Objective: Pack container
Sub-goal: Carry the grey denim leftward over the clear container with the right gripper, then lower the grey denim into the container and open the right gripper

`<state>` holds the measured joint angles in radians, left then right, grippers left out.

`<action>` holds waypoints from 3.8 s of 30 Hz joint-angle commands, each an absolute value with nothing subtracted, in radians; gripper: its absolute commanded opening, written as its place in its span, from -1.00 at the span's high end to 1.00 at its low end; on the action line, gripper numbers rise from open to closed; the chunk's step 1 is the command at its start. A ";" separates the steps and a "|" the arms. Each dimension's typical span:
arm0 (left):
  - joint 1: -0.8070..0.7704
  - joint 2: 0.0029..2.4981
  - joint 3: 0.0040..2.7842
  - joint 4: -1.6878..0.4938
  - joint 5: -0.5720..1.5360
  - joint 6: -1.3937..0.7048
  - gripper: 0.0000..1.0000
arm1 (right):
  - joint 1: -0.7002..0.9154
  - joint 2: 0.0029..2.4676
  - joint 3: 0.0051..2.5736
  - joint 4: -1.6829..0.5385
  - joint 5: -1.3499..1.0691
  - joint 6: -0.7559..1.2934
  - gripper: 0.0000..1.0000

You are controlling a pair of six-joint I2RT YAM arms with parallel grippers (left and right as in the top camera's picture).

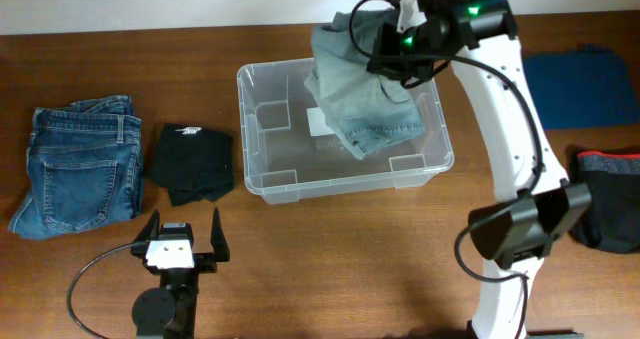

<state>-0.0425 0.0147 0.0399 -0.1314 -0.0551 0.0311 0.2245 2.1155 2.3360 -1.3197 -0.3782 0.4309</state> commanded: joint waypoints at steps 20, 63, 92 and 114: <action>-0.038 0.007 0.032 -0.128 -0.041 0.047 -0.99 | 0.250 2.150 2.241 -1.229 -0.224 0.620 0.92; -0.038 0.007 0.032 -0.128 -0.040 0.047 -0.99 | 0.256 2.152 1.869 -1.021 0.080 0.255 0.92; -0.038 0.007 0.032 -0.128 -0.040 0.047 -0.99 | 0.256 2.027 1.896 -0.990 0.195 0.131 -0.33; -0.038 0.007 0.032 -0.128 -0.041 0.047 -0.99 | 0.255 2.009 1.557 -0.897 0.120 0.192 0.92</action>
<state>-0.0425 0.0147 0.0399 -0.1314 -0.0547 0.0311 0.2516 2.0041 1.6611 -0.9501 0.1619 0.1776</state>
